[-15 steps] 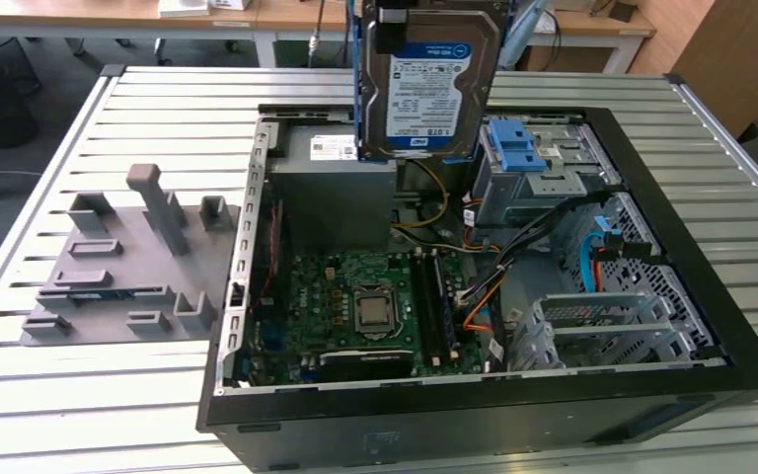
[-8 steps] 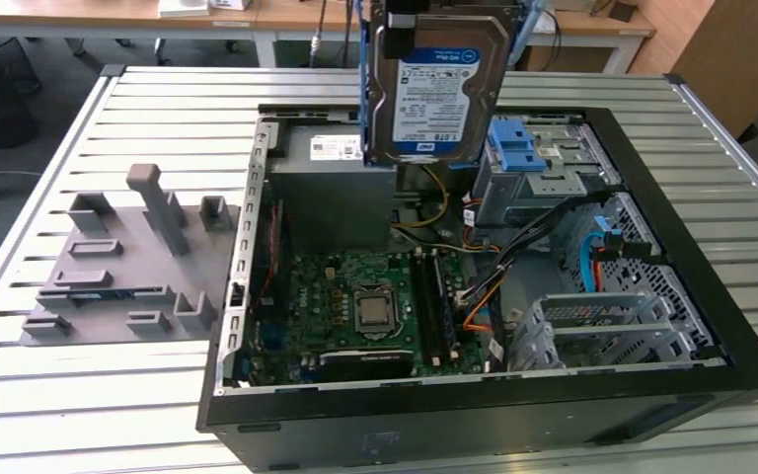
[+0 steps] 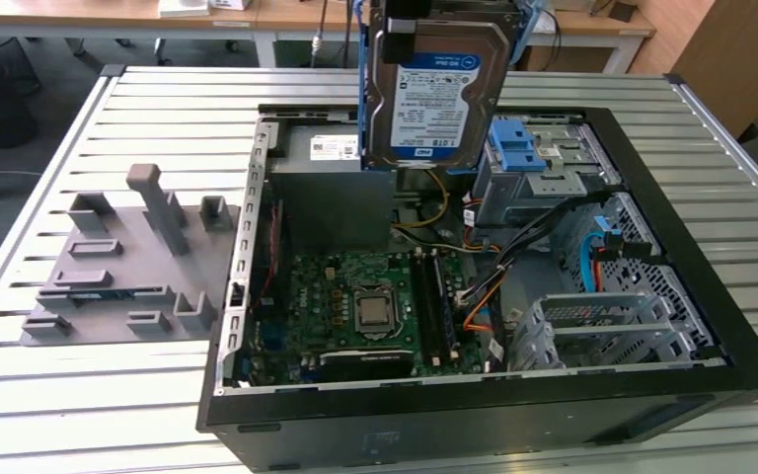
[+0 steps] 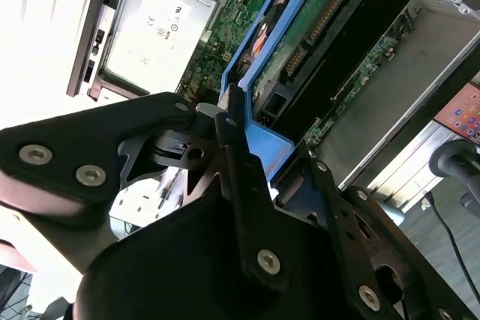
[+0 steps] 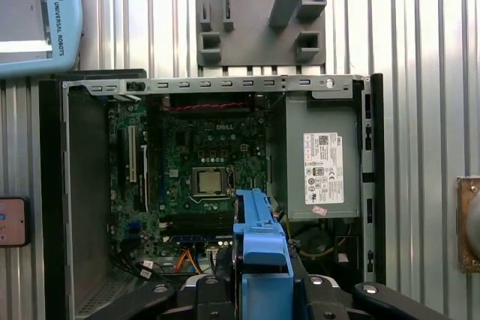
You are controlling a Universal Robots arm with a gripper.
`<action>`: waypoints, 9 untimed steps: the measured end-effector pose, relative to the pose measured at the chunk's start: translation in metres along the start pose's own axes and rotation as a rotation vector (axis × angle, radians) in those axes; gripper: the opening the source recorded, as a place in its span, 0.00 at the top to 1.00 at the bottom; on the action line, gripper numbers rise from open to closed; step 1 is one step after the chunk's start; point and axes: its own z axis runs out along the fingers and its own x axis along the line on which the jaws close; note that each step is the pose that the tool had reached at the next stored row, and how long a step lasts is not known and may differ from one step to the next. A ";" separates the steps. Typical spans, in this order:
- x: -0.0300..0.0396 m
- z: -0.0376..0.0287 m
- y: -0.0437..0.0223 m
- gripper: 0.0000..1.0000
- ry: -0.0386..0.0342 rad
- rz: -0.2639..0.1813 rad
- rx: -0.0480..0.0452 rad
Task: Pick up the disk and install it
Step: 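Insert the disk into the insertion slot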
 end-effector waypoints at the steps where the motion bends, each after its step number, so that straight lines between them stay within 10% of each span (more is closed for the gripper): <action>1: 0.0000 0.0001 -0.0001 0.64 0.0000 0.000 0.0000; 9: 0.0000 0.0001 -0.0002 0.64 0.0000 0.000 0.0000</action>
